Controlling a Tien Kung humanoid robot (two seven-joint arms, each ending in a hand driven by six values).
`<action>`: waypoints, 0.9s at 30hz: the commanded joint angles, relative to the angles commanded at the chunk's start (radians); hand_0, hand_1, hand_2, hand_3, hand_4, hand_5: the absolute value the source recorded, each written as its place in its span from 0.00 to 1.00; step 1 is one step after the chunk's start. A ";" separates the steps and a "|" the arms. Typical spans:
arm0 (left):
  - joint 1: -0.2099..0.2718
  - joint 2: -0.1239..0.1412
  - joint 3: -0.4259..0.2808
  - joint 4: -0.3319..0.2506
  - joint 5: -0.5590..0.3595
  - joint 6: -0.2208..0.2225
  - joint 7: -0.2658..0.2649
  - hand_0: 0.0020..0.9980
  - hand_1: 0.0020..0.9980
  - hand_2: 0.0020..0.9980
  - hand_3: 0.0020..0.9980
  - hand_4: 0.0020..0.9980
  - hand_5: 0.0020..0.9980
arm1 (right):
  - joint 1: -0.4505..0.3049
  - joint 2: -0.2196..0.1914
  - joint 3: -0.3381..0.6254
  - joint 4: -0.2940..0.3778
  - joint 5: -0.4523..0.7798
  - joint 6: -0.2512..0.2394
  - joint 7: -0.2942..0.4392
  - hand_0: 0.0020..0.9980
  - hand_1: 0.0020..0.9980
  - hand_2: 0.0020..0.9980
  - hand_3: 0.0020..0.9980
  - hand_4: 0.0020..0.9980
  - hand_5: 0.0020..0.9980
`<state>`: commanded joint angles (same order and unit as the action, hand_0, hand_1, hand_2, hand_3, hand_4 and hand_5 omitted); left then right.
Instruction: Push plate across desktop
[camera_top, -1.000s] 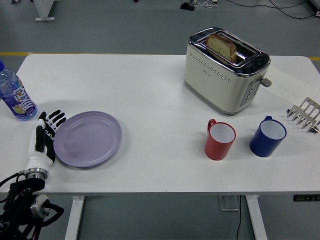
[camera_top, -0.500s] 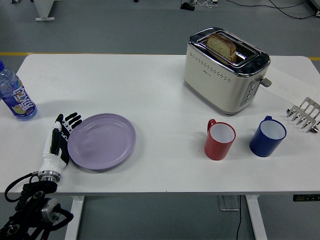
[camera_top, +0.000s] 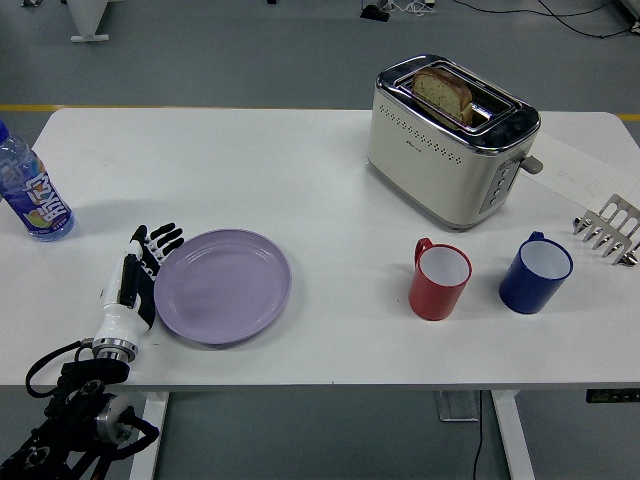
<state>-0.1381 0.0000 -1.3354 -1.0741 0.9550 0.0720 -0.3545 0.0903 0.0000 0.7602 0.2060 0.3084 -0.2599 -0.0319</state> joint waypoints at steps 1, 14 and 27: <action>-0.002 0.000 0.005 -0.001 -0.002 0.000 0.000 0.80 0.78 0.75 0.66 0.55 1.00 | 0.001 0.000 0.000 0.000 -0.001 0.000 0.000 0.57 0.48 0.63 0.64 0.42 0.60; -0.012 0.000 0.048 -0.003 -0.019 0.001 -0.001 0.80 0.78 0.75 0.66 0.55 1.00 | 0.006 0.000 0.001 -0.001 -0.003 0.000 0.001 0.57 0.48 0.63 0.64 0.42 0.60; -0.021 0.000 0.095 -0.004 -0.029 -0.002 0.001 0.80 0.78 0.75 0.66 0.54 1.00 | 0.009 0.000 0.005 -0.001 -0.009 0.000 0.000 0.57 0.48 0.63 0.64 0.42 0.60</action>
<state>-0.1586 0.0000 -1.2402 -1.0785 0.9257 0.0704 -0.3537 0.0990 0.0000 0.7650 0.2048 0.2997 -0.2602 -0.0320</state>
